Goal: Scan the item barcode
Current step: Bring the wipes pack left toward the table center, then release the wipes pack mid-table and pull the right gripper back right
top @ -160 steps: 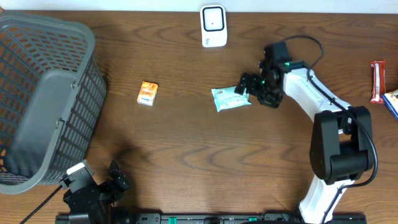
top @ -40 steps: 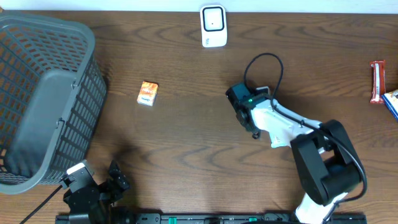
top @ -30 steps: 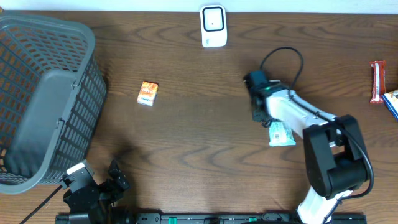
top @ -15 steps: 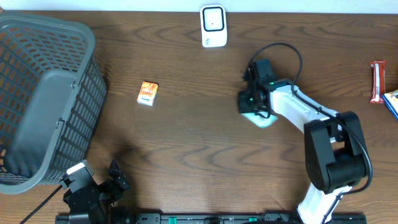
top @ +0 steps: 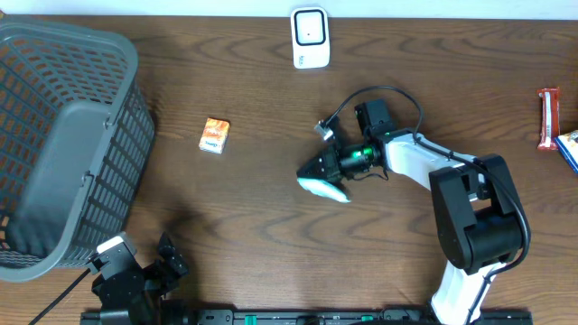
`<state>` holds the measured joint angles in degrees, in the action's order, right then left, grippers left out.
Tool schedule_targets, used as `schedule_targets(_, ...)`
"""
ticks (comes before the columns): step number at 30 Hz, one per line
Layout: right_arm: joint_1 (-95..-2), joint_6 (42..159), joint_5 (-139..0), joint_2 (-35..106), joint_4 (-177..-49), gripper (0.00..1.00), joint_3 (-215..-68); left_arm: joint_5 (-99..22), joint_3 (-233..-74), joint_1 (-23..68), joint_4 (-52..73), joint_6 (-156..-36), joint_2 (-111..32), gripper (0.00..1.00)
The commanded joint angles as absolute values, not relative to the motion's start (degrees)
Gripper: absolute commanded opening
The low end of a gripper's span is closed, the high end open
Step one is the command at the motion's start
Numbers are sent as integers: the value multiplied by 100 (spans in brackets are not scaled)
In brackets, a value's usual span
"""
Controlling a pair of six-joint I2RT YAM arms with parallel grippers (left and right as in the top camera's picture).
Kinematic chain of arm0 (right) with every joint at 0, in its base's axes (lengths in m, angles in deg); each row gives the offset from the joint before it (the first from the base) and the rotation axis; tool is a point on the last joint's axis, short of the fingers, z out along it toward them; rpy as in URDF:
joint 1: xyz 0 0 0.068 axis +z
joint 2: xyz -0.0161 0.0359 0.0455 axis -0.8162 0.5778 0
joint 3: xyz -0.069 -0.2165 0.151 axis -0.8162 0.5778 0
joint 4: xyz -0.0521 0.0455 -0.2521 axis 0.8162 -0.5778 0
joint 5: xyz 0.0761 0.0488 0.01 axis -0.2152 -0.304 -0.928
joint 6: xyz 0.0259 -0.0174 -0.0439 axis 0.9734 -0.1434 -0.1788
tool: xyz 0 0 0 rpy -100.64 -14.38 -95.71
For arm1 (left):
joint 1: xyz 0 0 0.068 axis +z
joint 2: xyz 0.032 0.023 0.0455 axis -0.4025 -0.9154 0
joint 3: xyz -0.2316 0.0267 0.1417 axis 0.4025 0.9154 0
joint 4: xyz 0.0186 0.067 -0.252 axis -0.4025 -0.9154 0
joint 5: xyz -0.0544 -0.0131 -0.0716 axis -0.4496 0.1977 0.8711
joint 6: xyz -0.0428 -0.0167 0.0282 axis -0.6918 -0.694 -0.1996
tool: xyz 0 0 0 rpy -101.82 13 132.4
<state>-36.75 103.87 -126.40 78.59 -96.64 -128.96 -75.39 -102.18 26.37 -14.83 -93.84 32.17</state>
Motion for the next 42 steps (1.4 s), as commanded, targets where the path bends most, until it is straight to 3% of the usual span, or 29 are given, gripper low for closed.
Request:
schedule_targets(1, -3806, 11550, -12382, 7715, -9474, 1, -12916, -7572, -10227, 2656, -1479, -9390, 3219, 98)
schedule_targets(8, -3869, 13008, -12491, 7870, -8947, 1, -12909, -7572, -10227, 2656, -1479, -9390, 3219, 98)
schedule_targets(12, -3784, 14359, -13061, 7870, -7555, 1, -12909, -7572, -10227, 2656, -1479, -9390, 3219, 98)
schedule_targets(16, -3769, 14800, -12869, 7870, -7058, 1, -12909, -7572, -10227, 2656, -1479, -9390, 3219, 98)
schedule_targets(27, -3406, 14673, -12423, 7870, -7010, 1, -12553, -7572, -10227, 2656, -1479, -9390, 3219, 98)
schedule_targets(35, -3111, 13570, -11975, 7870, -6370, 1, -12384, -7572, -10227, 2656, -1479, -9390, 3219, 98)
schedule_targets(42, -3369, 13270, -11831, 7872, -6634, 1, -12205, -7572, -10227, 2656, -1479, -9390, 3219, 98)
